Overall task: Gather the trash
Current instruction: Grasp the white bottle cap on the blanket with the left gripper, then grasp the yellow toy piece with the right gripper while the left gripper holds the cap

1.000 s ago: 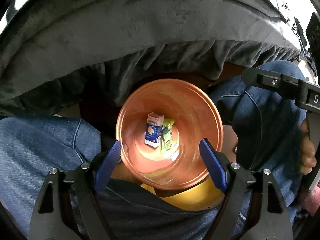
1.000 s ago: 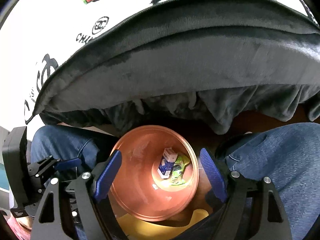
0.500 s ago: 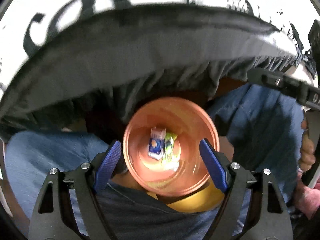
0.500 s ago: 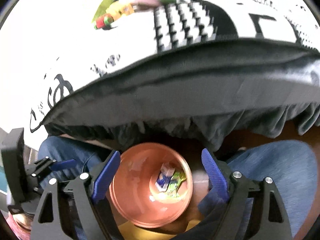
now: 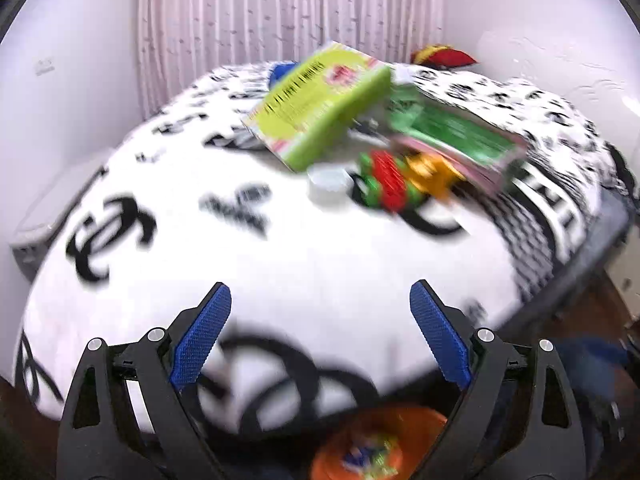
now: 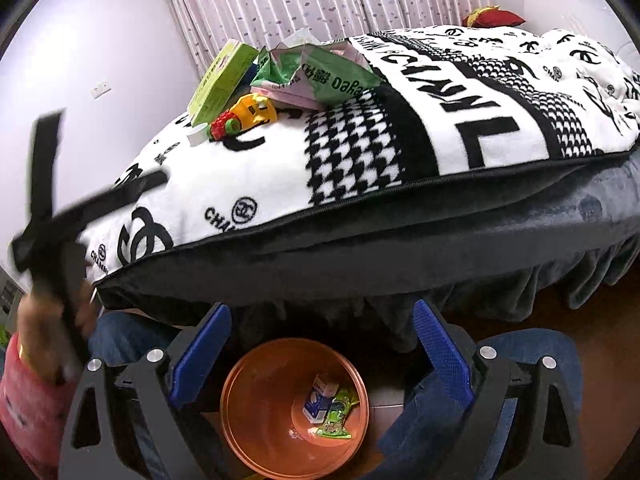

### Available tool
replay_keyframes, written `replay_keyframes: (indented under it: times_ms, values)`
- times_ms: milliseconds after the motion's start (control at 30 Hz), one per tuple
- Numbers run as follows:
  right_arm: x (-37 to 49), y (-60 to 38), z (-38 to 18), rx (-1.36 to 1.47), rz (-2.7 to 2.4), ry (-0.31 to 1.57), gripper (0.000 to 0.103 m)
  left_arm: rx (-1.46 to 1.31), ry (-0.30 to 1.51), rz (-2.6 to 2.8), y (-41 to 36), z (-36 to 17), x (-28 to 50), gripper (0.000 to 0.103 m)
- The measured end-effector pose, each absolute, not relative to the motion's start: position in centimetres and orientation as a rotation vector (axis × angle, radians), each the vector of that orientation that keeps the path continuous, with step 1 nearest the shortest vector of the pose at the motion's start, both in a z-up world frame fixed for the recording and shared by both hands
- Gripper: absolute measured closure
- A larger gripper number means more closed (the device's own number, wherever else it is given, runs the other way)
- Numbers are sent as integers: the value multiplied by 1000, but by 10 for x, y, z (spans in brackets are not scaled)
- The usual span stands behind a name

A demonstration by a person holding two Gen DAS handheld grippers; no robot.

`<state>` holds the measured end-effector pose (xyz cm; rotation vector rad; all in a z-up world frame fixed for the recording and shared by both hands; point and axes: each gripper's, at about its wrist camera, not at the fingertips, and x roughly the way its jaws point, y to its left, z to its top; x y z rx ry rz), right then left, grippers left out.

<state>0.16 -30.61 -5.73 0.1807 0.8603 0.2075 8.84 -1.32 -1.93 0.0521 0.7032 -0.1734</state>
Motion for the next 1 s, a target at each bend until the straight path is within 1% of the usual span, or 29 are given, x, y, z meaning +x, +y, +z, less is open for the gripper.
replay_keyframes:
  times_ms: [167,367,433,500,533,600,633,667,700,1000]
  values:
    - [1,-307,-64,186,208,871,12,54,711,-139,-12,-28,142,15]
    - [3,-308,-70,183,209,879,12,54,676,-133,-11,-26,169,16]
    - [5,-308,-73,188,213,886,12,70,673,-128,-14,-28,175,22]
    - [6,-307,-74,189,214,888,12,87,674,-124,-18,-30,179,33]
    - [7,-307,-74,189,217,887,12,91,672,-126,-20,-30,180,36]
    - [6,-306,-75,189,219,887,12,94,667,-133,-20,-29,182,52]
    - [6,-306,-76,190,220,888,12,97,667,-134,-21,-29,180,56]
    - [6,-306,-77,190,220,891,12,102,667,-135,-22,-29,179,65]
    - [6,-306,-78,191,220,895,12,108,668,-137,-22,-29,180,72]
    - [5,-304,-71,189,218,870,12,102,642,-174,-12,-19,152,72]
